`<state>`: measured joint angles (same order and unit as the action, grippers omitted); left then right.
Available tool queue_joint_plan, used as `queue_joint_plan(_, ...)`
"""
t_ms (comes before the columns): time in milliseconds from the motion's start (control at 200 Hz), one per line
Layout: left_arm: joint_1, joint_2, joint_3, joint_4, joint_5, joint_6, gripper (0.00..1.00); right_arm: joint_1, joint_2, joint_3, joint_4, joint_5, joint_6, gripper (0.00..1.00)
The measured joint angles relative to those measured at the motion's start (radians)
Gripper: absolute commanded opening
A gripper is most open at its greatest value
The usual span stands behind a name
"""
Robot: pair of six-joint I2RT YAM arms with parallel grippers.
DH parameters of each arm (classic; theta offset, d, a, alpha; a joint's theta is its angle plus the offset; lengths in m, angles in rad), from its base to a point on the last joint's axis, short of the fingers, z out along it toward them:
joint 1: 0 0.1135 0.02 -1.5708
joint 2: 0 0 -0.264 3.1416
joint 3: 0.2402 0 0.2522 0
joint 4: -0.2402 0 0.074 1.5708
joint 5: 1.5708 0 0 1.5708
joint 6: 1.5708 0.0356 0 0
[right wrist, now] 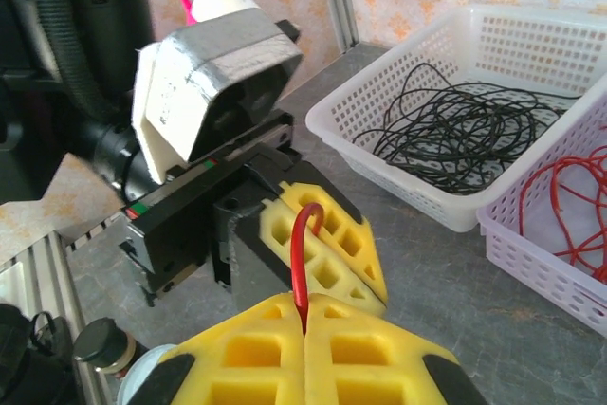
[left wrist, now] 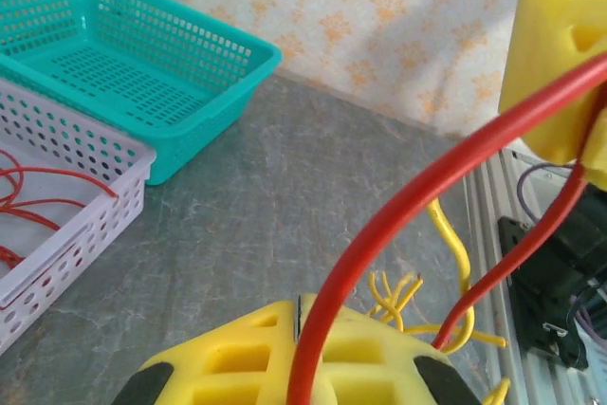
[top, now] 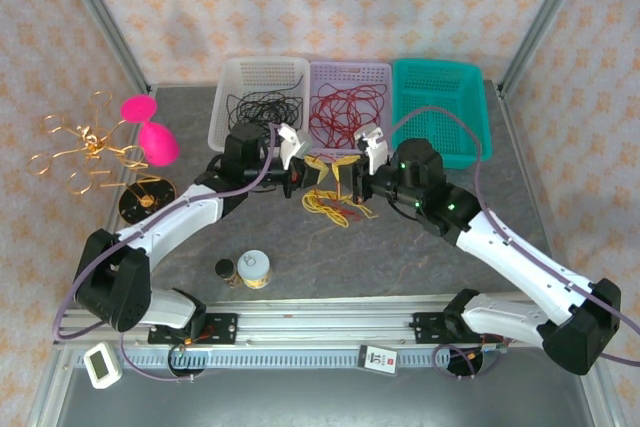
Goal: Untangle the cables
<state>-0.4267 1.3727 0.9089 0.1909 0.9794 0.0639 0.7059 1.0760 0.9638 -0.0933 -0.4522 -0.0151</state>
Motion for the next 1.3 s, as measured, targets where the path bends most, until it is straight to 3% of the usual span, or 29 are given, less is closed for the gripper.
queue_joint_plan(315,-0.056,-0.138,-0.047,0.069,-0.086,-0.147,0.0,0.035,0.113,-0.178,0.285,0.134,0.179,0.24)
queue_joint_plan(696,-0.091,-0.211,-0.012,0.013,-0.197,-0.249,0.0,0.118,0.307,-0.279,0.552,0.337,0.365,0.22)
queue_joint_plan(1001,-0.098,-0.234,0.248,-0.075,-0.237,-0.308,0.0,0.108,0.436,-0.329,0.552,0.453,0.365,0.22)
queue_joint_plan(1301,-0.108,-0.252,0.443,-0.076,-0.23,-0.352,0.0,0.04,0.576,-0.33,0.491,0.461,0.344,0.21)
